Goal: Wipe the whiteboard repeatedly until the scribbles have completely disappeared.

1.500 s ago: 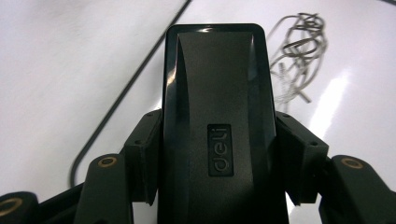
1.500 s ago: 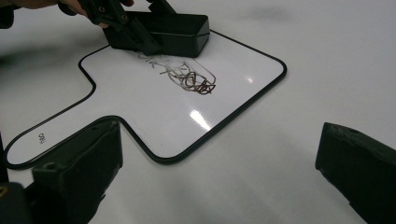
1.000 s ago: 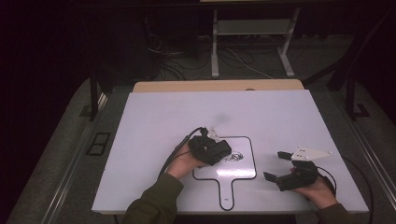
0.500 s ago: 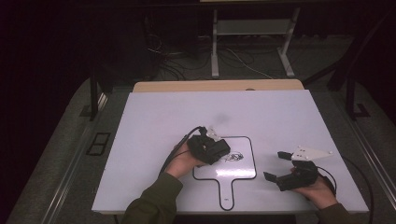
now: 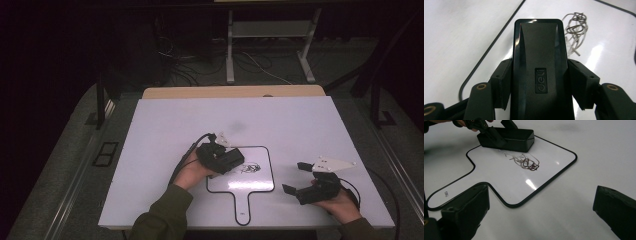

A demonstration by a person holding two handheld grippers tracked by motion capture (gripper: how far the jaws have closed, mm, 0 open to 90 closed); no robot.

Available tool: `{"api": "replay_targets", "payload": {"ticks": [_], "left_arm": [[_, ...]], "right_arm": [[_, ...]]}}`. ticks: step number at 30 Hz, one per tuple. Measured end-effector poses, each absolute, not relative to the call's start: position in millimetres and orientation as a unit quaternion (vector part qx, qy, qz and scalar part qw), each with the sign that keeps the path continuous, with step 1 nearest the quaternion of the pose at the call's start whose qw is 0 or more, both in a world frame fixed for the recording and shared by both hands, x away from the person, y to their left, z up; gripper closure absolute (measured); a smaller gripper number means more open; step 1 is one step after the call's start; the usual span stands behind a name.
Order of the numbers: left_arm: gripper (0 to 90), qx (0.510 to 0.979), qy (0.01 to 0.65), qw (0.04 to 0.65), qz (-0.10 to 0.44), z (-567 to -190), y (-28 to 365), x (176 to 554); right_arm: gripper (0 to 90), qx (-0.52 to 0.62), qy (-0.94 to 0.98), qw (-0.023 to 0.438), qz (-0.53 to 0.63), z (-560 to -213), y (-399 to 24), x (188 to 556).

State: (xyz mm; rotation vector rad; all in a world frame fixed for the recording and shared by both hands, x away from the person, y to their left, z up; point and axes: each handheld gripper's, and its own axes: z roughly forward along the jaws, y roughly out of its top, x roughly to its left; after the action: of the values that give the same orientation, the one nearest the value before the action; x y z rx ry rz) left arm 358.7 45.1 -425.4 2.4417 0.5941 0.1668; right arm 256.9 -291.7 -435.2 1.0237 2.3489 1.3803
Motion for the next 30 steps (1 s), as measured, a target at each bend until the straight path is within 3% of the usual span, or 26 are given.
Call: {"api": "replay_targets", "payload": {"ticks": [9,19,22,30], "left_arm": [[39.5,0.915,0.253,0.304,0.076,-425.4,64.1,367.0],[39.6,0.928,0.215,0.294,0.082,-423.8,46.2,350.5],[39.6,0.926,0.223,0.280,0.115,-422.6,51.5,354.2],[39.7,0.917,0.252,0.289,0.111,-424.1,69.5,365.4]], "right_arm": [[0.0,0.349,0.802,0.116,0.471,-435.2,-291.6,256.9],[0.0,0.350,0.801,0.116,0.471,-435.2,-291.7,256.9],[0.0,0.348,0.802,0.117,0.471,-435.2,-292.1,256.8],[0.0,0.350,0.801,0.117,0.471,-435.2,-292.0,256.9]]}}
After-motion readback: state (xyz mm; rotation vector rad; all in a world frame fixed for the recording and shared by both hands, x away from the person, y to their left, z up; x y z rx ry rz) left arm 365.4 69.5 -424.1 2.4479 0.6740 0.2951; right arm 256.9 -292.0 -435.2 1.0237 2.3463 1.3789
